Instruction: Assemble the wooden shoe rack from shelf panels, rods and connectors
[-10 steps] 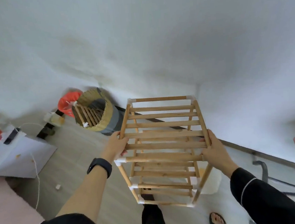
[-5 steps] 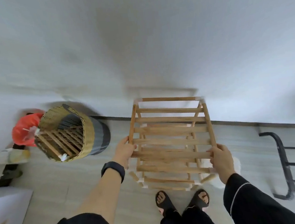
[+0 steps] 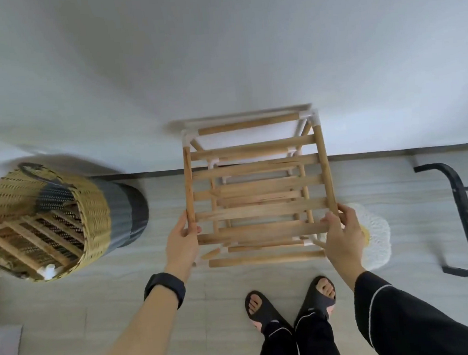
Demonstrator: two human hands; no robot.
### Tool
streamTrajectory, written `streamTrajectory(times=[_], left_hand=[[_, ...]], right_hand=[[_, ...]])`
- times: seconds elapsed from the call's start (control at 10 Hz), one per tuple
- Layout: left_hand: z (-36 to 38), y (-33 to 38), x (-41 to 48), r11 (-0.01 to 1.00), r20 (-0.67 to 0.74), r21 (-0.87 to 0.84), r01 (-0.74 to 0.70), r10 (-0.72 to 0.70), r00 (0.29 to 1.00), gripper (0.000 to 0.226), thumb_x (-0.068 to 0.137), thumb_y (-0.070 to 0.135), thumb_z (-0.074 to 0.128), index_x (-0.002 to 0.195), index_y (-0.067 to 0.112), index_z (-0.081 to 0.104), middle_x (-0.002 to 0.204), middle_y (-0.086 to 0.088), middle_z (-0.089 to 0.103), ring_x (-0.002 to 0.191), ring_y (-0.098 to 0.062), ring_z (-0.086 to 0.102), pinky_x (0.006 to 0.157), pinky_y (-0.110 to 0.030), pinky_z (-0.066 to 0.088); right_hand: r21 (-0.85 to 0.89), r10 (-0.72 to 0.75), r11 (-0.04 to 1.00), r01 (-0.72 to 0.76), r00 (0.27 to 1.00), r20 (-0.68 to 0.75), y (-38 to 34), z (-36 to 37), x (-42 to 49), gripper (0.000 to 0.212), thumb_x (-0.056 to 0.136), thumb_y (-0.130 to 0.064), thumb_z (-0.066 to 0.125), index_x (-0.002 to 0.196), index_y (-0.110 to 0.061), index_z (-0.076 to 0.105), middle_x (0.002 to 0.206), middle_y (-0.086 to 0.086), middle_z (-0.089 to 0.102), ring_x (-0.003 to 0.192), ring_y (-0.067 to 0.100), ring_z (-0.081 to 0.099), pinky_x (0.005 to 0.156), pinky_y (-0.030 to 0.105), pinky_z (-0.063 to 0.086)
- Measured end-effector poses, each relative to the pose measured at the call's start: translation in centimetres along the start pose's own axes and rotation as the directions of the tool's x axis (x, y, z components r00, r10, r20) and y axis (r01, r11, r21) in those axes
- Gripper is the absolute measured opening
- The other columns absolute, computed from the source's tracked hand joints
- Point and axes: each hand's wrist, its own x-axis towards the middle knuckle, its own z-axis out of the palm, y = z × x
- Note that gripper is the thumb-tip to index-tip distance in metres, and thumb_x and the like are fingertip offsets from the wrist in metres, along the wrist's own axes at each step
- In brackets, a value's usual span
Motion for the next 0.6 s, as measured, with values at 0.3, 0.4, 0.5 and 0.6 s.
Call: streamTrajectory(times=[0.3, 0.4, 0.5, 0.6], left_hand=[[-1.5, 2.2, 1.7, 0.974, 0.06, 0.188, -0.129, 0.12, 0.991, 0.045, 0.107, 0.031, 0.044, 0.151, 0.041, 0.039, 0.111, -0.001, 0.071, 0.11, -0.03, 0.064, 0.078, -0.042, 0.057], [-1.8, 2.6, 0.5, 0.943, 0.103, 0.297, -0.149, 0.123, 0.987, 0.05, 0.108, 0.026, 0.04, 0.156, 0.035, 0.032, 0.12, -0.021, 0.066, 0.111, -0.049, 0.061, 0.089, -0.055, 0.053], [-2.0, 4.0, -0.8, 0.921, 0.151, 0.327, -0.211, 0.17, 0.974, 0.053, 0.107, 0.018, 0.038, 0.158, 0.029, 0.029, 0.14, -0.011, 0.058, 0.112, -0.036, 0.062, 0.087, -0.045, 0.053], [-2.8, 5.4, -3.5, 0.888, 0.262, 0.368, -0.276, 0.185, 0.947, 0.049, 0.105, 0.016, 0.042, 0.154, 0.026, 0.038, 0.15, -0.006, 0.05, 0.114, -0.032, 0.062, 0.084, -0.035, 0.052]], right_hand=[[-0.188, 0.019, 0.982, -0.012, 0.999, 0.033, -1.0, 1.2, 0.5, 0.022, 0.106, -0.039, 0.039, 0.123, -0.031, 0.048, 0.089, -0.002, 0.069, 0.084, 0.022, 0.065, 0.075, 0.041, 0.051], [-0.365, 0.05, 0.931, 0.014, 0.985, 0.167, -1.9, -0.3, -0.3, 0.032, 0.106, -0.035, 0.038, 0.136, -0.026, 0.044, 0.086, -0.004, 0.066, 0.076, 0.02, 0.064, 0.066, 0.038, 0.049], [-0.494, 0.074, 0.866, 0.083, 0.954, 0.29, -3.8, -2.1, -0.8, 0.042, 0.101, -0.025, 0.044, 0.143, -0.022, 0.043, 0.092, -0.004, 0.064, 0.077, 0.019, 0.064, 0.06, 0.032, 0.046], [-0.609, 0.04, 0.764, 0.212, 0.927, 0.373, -7.0, -3.9, -2.3, 0.046, 0.101, -0.022, 0.045, 0.146, -0.015, 0.045, 0.126, 0.009, 0.064, 0.108, 0.029, 0.062, 0.091, 0.041, 0.052]])
